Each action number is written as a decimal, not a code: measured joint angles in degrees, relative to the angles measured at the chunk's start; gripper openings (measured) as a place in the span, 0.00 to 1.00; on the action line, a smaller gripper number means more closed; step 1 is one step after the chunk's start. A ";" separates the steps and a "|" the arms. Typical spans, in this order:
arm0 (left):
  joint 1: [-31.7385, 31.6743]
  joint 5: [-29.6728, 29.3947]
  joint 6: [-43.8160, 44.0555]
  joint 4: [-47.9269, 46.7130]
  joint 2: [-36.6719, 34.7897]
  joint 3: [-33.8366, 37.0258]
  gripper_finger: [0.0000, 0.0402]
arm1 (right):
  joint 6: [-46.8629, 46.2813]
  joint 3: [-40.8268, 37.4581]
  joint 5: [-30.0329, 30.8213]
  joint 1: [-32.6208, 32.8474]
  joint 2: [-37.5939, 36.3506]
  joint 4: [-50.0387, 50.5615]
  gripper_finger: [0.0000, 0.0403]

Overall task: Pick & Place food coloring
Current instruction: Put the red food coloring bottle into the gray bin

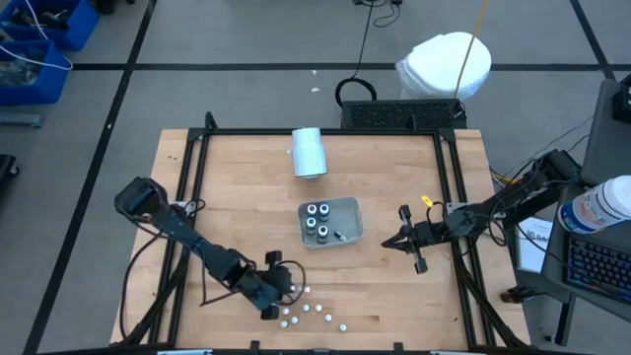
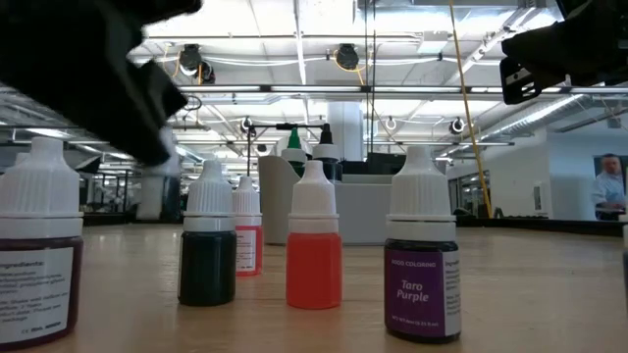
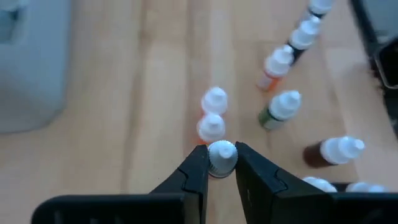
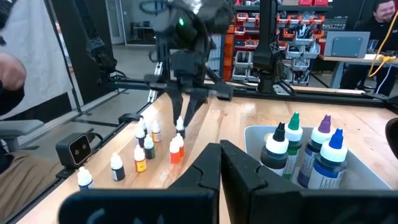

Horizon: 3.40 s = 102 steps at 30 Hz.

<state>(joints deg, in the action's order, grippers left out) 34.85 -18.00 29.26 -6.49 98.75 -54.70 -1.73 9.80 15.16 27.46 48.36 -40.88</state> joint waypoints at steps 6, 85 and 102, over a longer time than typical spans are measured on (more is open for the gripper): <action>-1.89 -0.06 -5.06 -19.44 -0.18 -15.18 0.16 | -0.22 0.00 0.00 0.00 0.00 -0.01 0.00; -39.76 27.17 -47.75 -15.82 22.98 -38.27 0.16 | 7.11 0.00 2.97 -0.13 0.15 -0.92 0.00; -35.98 16.09 -32.45 -24.79 23.00 -48.08 0.19 | 7.16 0.00 2.95 -0.11 0.15 -0.92 0.00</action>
<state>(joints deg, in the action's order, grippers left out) -1.13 -1.91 -3.19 -31.27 121.75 -102.78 5.43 9.80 18.11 27.35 48.51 -41.80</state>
